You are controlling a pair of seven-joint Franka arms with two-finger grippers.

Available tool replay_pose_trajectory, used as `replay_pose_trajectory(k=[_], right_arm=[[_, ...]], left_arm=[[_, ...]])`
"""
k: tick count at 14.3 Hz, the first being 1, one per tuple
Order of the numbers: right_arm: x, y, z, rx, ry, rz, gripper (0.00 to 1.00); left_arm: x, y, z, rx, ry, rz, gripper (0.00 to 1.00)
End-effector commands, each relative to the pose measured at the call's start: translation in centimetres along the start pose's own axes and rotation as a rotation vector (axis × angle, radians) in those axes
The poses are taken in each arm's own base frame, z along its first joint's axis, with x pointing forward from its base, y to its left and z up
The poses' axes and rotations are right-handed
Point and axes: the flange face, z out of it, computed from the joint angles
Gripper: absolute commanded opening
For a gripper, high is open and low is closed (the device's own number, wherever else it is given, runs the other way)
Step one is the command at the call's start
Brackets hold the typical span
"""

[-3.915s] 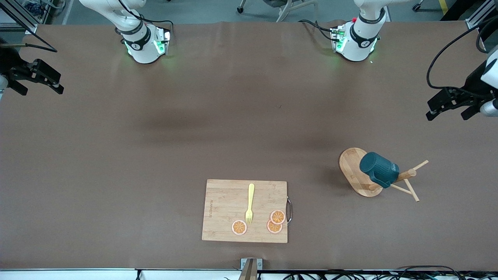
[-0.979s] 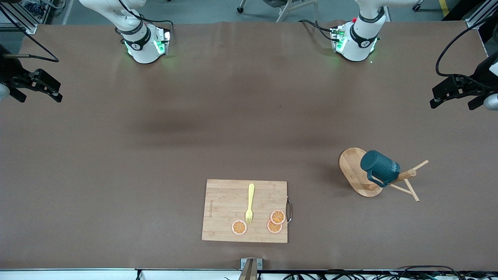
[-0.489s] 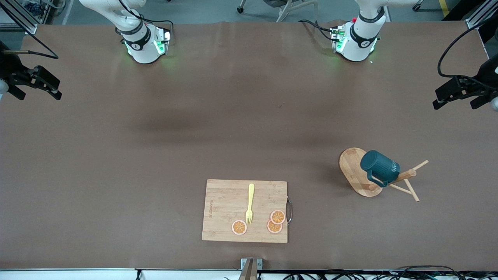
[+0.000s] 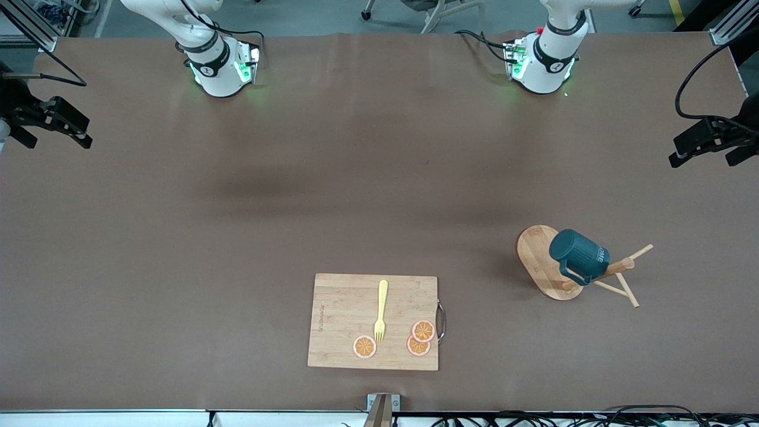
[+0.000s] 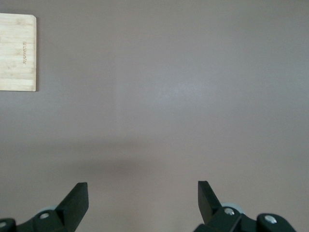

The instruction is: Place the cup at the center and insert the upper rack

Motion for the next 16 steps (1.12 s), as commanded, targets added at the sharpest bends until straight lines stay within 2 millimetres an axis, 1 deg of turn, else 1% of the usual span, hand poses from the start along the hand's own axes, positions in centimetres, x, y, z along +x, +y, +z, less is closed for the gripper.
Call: replay_pose_trajectory(k=[1,16], right_arm=[[-0.85,0.28,-0.13,0.012,0.005,0.008,1.0],[-0.95,0.36,-0.12,0.012,-0.003,0.009,1.0]], left_arm=[[-0.54,0.36,-0.65,0.003,0.009,-0.001,1.0],[-0.62,0.46,-0.45,0.002,-0.001,-0.001,1.0]])
